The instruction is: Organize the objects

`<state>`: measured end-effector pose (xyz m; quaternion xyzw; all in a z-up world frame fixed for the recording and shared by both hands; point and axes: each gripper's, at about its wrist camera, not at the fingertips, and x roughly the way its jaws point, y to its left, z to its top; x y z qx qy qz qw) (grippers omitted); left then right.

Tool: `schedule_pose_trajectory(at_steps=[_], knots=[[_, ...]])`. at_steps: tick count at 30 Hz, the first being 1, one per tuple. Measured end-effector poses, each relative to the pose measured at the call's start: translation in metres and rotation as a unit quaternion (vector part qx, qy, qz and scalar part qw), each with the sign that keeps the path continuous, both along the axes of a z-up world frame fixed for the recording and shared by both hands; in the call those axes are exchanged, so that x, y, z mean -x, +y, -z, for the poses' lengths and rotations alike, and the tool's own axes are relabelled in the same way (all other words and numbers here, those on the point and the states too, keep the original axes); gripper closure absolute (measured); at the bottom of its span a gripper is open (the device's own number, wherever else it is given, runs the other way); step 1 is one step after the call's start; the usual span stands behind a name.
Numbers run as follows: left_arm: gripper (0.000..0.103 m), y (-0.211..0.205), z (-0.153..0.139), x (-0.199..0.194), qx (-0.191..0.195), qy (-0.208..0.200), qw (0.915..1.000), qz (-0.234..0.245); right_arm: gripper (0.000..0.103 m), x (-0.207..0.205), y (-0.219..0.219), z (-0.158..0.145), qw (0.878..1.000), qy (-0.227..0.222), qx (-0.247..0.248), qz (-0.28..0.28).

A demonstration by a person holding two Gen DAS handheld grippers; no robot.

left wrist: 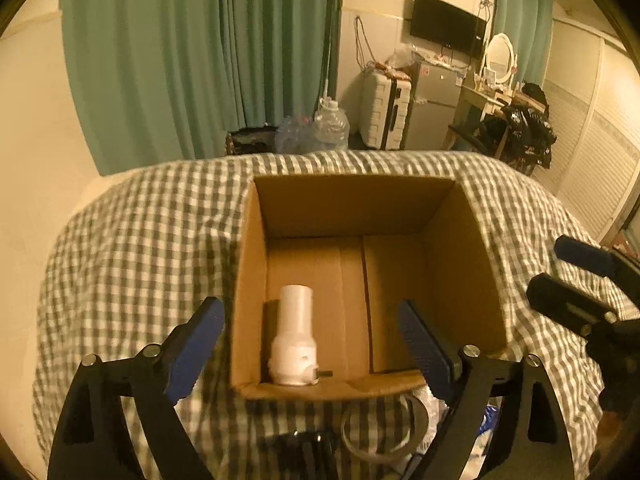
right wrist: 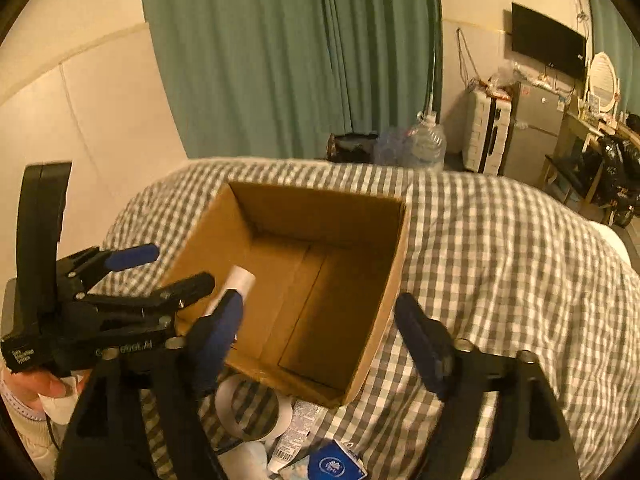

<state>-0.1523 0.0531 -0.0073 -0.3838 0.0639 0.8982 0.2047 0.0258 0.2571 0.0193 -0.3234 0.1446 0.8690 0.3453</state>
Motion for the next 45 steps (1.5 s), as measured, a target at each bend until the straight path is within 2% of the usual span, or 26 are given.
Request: schedule_pose_trajectory(at_steps=[10, 14, 21, 26, 30, 34, 38, 45], knots=[[0.004, -0.050, -0.059, -0.061, -0.004, 0.046, 0.9982, -0.037, 0.008, -0.037, -0.059, -0.072, 0.998, 0.012, -0.068, 0.001], [0.001, -0.064, -0.075, -0.085, 0.001, 0.058, 0.9976, -0.039, 0.008, -0.050, -0.083, -0.092, 0.996, 0.009, -0.085, 0.002], [0.000, -0.077, -0.084, -0.124, -0.001, 0.066, 0.9972, -0.034, 0.008, -0.076, -0.117, -0.124, 0.993, 0.027, -0.112, 0.006], [0.000, -0.082, -0.075, -0.150, -0.012, 0.053, 0.9981, -0.030, 0.008, -0.086, -0.140, -0.126, 0.991, 0.010, -0.136, 0.004], [0.000, -0.085, -0.057, -0.164, -0.009, 0.044, 0.9983, -0.038, 0.008, -0.093, -0.152, -0.112, 0.990, -0.006, -0.144, 0.002], [0.000, -0.083, -0.033, -0.168, 0.006, 0.043, 0.9974, -0.057, 0.008, -0.094, -0.152, -0.082, 0.993, -0.016, -0.117, -0.004], [0.000, -0.082, 0.000, -0.169, 0.009, 0.020, 0.9979, -0.061, 0.008, -0.085, -0.146, -0.031, 0.996, -0.044, -0.082, -0.008], [0.000, -0.077, 0.055, -0.163, 0.055, -0.016, 0.9957, -0.073, 0.008, -0.066, -0.138, 0.051, 0.995, -0.093, -0.025, -0.022]])
